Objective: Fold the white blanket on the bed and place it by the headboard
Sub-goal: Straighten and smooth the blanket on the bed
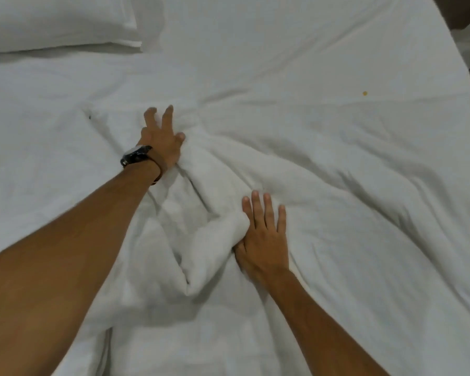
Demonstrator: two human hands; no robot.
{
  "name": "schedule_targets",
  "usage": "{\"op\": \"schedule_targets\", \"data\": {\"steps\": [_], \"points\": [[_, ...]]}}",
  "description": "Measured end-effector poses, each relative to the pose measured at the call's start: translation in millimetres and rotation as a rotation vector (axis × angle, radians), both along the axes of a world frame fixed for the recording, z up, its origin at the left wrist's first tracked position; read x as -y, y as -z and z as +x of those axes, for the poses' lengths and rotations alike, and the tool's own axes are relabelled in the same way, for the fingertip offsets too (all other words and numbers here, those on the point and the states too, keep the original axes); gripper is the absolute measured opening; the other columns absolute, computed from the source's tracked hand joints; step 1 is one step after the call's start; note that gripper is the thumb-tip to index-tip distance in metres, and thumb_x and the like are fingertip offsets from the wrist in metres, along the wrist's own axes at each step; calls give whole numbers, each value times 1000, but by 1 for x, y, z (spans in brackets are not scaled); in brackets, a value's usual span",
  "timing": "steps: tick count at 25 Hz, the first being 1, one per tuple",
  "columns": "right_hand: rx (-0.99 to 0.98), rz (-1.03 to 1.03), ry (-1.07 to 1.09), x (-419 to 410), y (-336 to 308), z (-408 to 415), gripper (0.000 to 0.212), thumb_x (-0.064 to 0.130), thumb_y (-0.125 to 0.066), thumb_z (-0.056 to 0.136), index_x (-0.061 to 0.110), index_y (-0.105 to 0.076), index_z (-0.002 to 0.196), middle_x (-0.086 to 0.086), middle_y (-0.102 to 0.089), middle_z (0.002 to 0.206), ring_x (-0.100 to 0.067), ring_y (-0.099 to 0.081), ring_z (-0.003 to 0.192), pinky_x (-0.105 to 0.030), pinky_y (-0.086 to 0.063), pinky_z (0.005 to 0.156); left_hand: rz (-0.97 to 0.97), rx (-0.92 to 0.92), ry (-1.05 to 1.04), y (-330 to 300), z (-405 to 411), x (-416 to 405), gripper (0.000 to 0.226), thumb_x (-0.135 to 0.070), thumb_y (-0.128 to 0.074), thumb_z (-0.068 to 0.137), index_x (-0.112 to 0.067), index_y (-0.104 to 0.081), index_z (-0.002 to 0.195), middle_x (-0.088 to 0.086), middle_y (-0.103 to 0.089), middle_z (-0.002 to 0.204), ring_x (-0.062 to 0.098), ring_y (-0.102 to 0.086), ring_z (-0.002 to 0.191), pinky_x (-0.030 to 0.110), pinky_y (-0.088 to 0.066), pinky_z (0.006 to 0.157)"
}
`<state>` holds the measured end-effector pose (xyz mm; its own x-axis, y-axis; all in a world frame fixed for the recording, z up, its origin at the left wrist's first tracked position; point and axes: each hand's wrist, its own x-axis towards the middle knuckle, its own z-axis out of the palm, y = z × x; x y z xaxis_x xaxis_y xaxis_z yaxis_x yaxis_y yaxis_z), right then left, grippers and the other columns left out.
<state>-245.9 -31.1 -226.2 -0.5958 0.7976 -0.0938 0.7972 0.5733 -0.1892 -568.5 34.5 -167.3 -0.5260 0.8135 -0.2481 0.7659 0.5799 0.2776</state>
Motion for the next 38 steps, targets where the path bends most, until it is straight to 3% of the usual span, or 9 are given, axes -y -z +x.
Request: {"op": "schedule_targets", "data": {"steps": [3,6,13,21,26,30,32,35,38], "points": [[-43,-92,30,22,-8,-3,80,48,-42,103,12,-19,171,-14,-12,179,-36,-6,166,-64,-6,131,-84,176,158,0,23,50,79,-46,-47,108,-20,-2,168,14,17,174,35,-7,161,37,-12,128],[-33,-167,-37,63,-20,-3,75,46,-32,103,9,-29,168,-19,-23,176,-40,-9,165,-67,-9,130,-369,66,312,-8,30,110,89,-60,-46,102,-19,-1,167,14,8,175,31,0,162,43,-9,130],[-65,-357,22,123,-36,6,90,58,-20,96,7,-15,170,-21,-15,177,-36,-1,166,-60,0,132,-197,378,216,-42,71,202,68,-71,-18,97,-41,-50,150,-8,-34,168,18,-13,161,41,-7,131],[-660,-576,462,185,-47,-60,93,74,-55,88,24,-35,164,-2,-38,170,-22,-24,159,-54,-14,131,-75,254,681,-66,35,277,87,-81,-46,89,-25,-42,155,2,-56,152,26,-53,137,38,-41,112],[-518,-320,689,267,-37,-163,95,73,-48,98,5,-32,164,-16,-38,170,-28,-28,159,-51,-14,133,164,386,209,-60,-39,288,46,-47,-47,107,-9,-63,127,21,-73,113,38,-69,103,39,-52,88],[-422,-338,623,357,-52,-248,102,80,-40,97,9,-23,168,-13,-30,174,-26,-21,162,-52,-13,132,73,347,-146,-54,-172,288,54,-37,-50,109,3,-51,144,30,-56,146,44,-53,136,42,-41,112],[-461,-394,523,387,-64,-274,100,65,-63,91,12,-24,167,-12,-44,165,-31,-43,149,-50,-35,123,24,361,-278,-52,-234,299,57,-35,-58,104,5,-52,144,29,-55,148,43,-52,138,39,-39,113],[-424,-376,527,417,-72,-306,92,36,-71,91,19,-25,168,-9,-61,143,-31,-67,110,-42,-60,81,109,254,-329,-65,-260,325,52,-18,-65,101,-4,-46,147,21,-56,145,34,-55,132,28,-39,108],[-307,-293,557,420,-68,-320,94,36,-74,87,26,-27,168,-8,-63,131,-29,-69,88,-37,-57,61,294,-35,248,-62,-238,338,62,-3,-59,95,-5,-41,154,17,-44,156,35,-43,142,25,-26,119]]}}
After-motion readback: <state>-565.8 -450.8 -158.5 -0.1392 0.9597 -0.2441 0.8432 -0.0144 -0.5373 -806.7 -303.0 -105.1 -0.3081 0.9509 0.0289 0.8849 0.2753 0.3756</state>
